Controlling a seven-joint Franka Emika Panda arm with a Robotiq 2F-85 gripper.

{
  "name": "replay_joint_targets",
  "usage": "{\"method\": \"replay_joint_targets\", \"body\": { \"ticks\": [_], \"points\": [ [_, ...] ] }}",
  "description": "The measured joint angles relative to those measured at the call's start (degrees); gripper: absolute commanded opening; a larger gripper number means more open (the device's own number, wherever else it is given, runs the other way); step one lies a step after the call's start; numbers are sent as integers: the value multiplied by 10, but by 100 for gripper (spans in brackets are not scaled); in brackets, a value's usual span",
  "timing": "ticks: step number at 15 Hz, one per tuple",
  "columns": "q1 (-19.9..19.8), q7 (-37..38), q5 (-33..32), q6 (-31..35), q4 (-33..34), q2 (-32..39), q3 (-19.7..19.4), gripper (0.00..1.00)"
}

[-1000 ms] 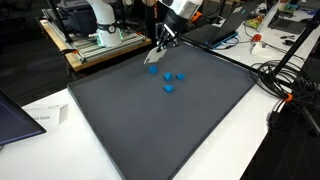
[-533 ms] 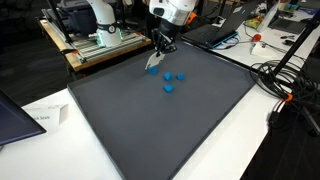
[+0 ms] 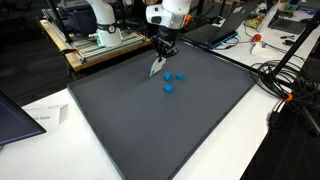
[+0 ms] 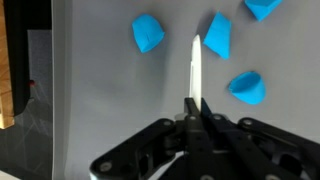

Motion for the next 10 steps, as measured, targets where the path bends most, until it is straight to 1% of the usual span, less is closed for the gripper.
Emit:
{"method": "replay_joint_targets", "body": {
  "ticks": [4, 10],
  "points": [
    [0, -53, 34, 46, -44, -23, 1, 1],
    [4, -117, 51, 91, -107, -71, 12, 1]
  ]
}}
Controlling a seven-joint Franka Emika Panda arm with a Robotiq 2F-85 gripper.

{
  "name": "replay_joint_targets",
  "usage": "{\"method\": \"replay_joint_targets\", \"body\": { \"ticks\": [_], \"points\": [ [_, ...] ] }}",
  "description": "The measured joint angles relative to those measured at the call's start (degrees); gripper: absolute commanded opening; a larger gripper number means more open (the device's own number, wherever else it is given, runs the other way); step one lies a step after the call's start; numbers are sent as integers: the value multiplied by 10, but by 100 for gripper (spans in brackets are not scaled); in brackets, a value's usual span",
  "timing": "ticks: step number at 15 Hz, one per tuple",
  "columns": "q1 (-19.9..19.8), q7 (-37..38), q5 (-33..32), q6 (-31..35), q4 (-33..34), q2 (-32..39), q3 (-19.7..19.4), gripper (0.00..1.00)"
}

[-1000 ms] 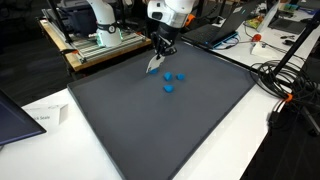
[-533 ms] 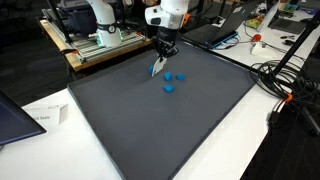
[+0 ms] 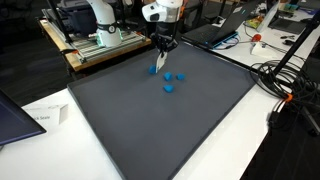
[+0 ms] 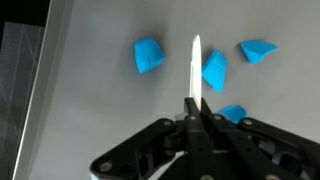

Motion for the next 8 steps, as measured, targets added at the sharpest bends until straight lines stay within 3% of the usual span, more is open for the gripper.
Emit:
{"method": "replay_joint_targets", "body": {
  "ticks": [8],
  "points": [
    [0, -125, 48, 42, -67, -52, 11, 1]
  ]
}}
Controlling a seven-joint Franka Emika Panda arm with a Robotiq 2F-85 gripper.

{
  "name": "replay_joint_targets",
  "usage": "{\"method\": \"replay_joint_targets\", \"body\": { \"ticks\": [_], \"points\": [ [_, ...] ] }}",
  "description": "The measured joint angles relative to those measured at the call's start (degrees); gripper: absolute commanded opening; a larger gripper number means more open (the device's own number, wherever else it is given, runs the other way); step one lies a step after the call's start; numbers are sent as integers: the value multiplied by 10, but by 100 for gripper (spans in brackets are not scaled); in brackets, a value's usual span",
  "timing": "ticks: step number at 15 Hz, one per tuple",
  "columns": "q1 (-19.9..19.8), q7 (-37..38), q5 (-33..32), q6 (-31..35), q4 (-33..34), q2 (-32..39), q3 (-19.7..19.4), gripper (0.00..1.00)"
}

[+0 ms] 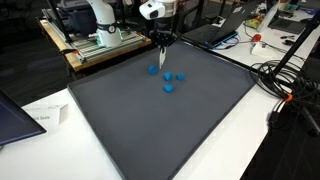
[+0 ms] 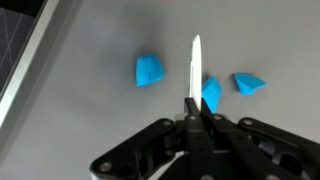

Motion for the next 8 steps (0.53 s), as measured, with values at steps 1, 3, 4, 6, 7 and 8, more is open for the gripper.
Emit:
{"method": "replay_joint_targets", "body": {
  "ticks": [1, 3, 4, 6, 7, 8],
  "points": [
    [0, -16, 2, 3, -6, -5, 1, 1],
    [0, -50, 6, 13, -19, -15, 3, 1],
    [0, -68, 8, 20, -26, -18, 4, 1],
    [0, -103, 16, 36, -38, -24, 4, 1],
    [0, -120, 20, 43, -45, -28, 4, 1],
    [0, -137, 27, 49, -49, -30, 4, 1]
  ]
}}
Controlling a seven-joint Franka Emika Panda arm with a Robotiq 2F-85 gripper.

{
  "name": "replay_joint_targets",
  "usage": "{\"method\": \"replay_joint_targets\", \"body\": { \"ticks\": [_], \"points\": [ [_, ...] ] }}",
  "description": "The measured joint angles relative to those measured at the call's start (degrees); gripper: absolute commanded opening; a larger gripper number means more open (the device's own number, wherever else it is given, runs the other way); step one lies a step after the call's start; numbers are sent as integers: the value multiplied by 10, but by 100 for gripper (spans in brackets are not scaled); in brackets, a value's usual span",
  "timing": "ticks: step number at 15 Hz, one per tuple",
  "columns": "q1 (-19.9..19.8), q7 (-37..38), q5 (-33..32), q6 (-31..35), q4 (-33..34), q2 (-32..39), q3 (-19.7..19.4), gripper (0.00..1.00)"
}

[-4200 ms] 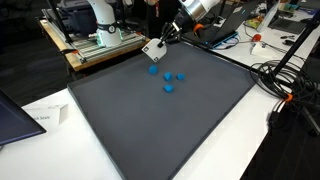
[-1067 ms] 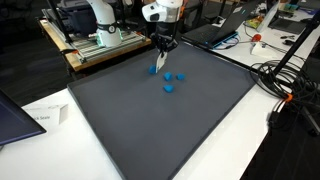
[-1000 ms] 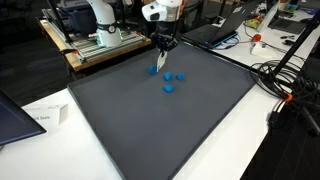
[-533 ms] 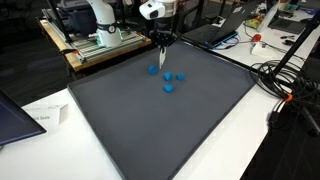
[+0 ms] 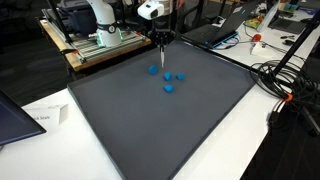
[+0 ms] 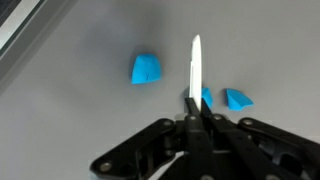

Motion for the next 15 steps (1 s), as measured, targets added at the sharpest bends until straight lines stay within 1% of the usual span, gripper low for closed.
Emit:
{"method": "replay_joint_targets", "body": {
  "ticks": [3, 10, 15],
  "points": [
    [0, -58, 41, 13, -9, -8, 0, 1],
    [-4, -210, 135, 15, -12, -21, -2, 1],
    [-16, -324, 210, 15, -12, -19, -11, 1]
  ]
}}
